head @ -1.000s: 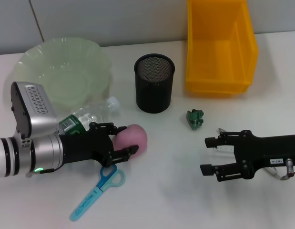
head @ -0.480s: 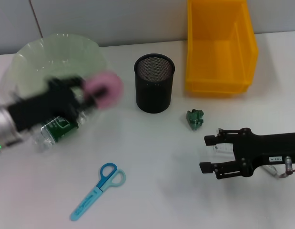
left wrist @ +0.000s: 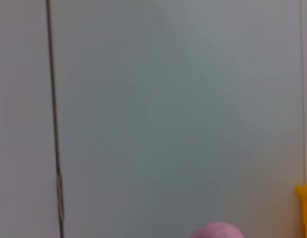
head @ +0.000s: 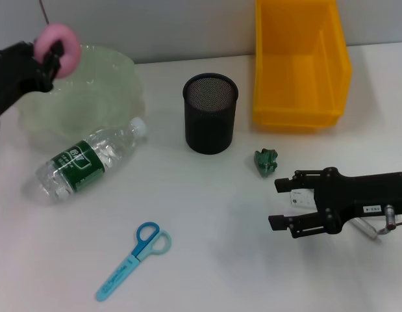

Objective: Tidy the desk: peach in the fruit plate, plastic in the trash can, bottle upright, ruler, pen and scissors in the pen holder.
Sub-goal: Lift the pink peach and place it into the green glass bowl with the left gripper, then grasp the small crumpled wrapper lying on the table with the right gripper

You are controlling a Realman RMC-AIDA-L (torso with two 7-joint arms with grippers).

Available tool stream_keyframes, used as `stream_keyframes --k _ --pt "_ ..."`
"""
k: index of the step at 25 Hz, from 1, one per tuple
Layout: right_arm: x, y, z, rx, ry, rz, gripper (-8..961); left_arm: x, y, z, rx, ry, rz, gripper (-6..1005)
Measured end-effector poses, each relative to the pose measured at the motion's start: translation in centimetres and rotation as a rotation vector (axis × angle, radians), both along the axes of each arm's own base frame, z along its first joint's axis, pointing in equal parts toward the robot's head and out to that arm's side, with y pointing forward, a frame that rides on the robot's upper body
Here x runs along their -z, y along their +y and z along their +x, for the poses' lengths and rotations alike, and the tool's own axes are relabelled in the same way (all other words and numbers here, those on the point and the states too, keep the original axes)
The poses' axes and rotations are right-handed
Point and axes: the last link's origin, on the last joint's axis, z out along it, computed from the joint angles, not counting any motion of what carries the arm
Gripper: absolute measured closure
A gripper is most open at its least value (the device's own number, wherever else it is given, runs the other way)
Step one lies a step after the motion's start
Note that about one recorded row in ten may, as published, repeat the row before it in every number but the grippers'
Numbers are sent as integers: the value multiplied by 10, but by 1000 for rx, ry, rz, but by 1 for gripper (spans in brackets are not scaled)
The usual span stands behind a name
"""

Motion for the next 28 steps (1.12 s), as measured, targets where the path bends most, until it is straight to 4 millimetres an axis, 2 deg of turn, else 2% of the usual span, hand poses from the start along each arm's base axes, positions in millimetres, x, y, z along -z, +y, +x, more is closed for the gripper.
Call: stream_keyframes --k 7,13,16,21,24,28 --pt "0 1 -1 8 -1 -7 164 17 2 2 -15 65 -62 749" --pt "1 0 -2 9 3 -10 166 13 1 -2 -30 60 -49 607" --pt "1 0 -2 9 4 -10 168 12 1 -4 -39 62 -46 329" --pt "1 0 -2 10 7 -7 170 11 2 -6 -50 67 -43 259" --pt "-3 3 -3 11 15 19 171 8 -5 -9 -40 50 -54 216" --pt "-11 10 0 42 41 122 173 9 -36 -9 79 34 -140 188"
